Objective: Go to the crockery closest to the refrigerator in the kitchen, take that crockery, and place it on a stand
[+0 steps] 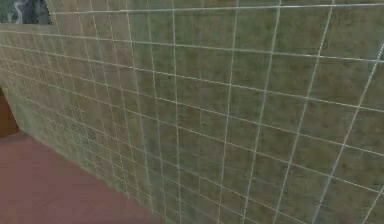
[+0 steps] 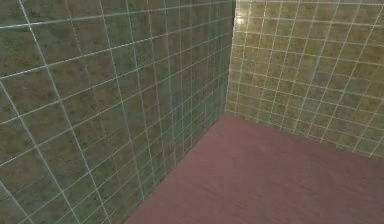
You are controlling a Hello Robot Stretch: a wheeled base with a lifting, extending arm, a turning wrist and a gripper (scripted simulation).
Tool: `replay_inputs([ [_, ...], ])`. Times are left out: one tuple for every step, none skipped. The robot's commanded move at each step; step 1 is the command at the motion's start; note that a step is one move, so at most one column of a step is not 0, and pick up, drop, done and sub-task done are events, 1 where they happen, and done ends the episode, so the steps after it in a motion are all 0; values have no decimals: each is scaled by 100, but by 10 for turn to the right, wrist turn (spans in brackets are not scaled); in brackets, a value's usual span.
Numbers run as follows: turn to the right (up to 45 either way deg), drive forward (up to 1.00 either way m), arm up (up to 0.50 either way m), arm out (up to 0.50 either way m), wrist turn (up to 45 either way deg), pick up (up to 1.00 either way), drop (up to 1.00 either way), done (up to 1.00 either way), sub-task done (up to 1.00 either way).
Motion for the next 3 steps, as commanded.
replay_inputs([
  [0, 50, 0, 0, 0, 0, 0, 0, 0],
  [-450, 0, 0, 0, 0, 0, 0, 0, 0],
  [-120, 0, 0, 0, 0, 0, 0, 0, 0],
])
